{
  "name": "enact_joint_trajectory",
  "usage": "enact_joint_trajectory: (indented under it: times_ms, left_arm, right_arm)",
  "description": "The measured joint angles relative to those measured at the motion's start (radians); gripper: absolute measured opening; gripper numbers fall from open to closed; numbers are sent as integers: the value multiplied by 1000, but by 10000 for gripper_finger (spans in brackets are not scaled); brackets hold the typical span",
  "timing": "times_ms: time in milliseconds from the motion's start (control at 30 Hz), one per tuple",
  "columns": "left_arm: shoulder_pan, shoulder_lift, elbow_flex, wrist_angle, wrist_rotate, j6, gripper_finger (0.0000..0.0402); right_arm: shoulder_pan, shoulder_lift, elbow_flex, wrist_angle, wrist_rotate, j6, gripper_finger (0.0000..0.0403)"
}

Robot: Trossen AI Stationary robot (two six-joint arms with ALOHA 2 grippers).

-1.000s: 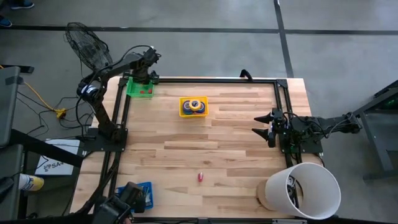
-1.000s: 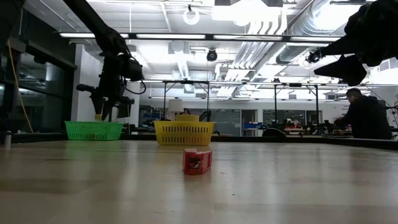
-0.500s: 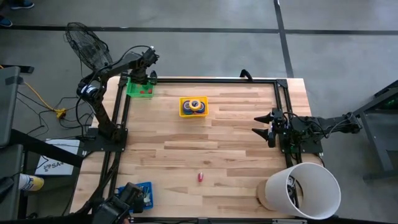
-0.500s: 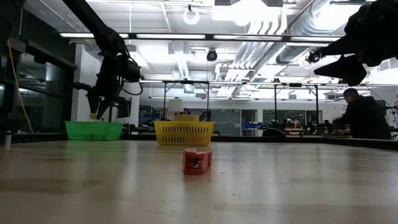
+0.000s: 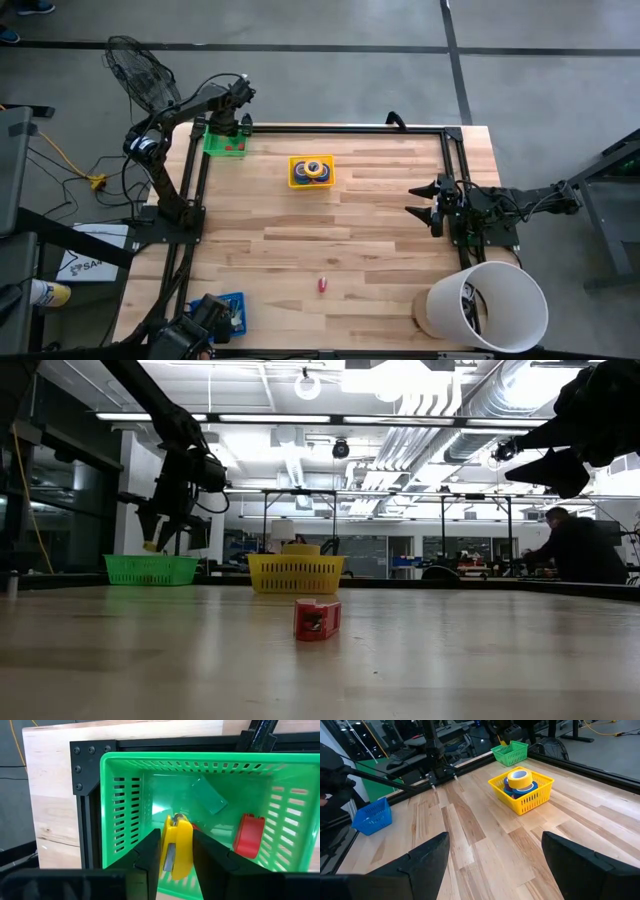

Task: Pick and place Stapler, Stapler remover, tape
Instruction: Put the yellow stapler into the green bin, then put the red stapler into the green bin

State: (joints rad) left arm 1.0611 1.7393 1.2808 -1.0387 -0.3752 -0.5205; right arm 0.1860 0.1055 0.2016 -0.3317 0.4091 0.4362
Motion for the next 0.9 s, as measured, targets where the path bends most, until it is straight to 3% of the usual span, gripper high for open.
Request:
enact_joint_trajectory:
  times_ms: [600,900]
  left_arm:
    - [-1,0,0,-20,4,-12,190]
    - [-2,-4,0,-21,120,-10,195]
  right_arm:
    - [0,0,0,0,0,0,307]
    - [0,0,0,0,0,0,307]
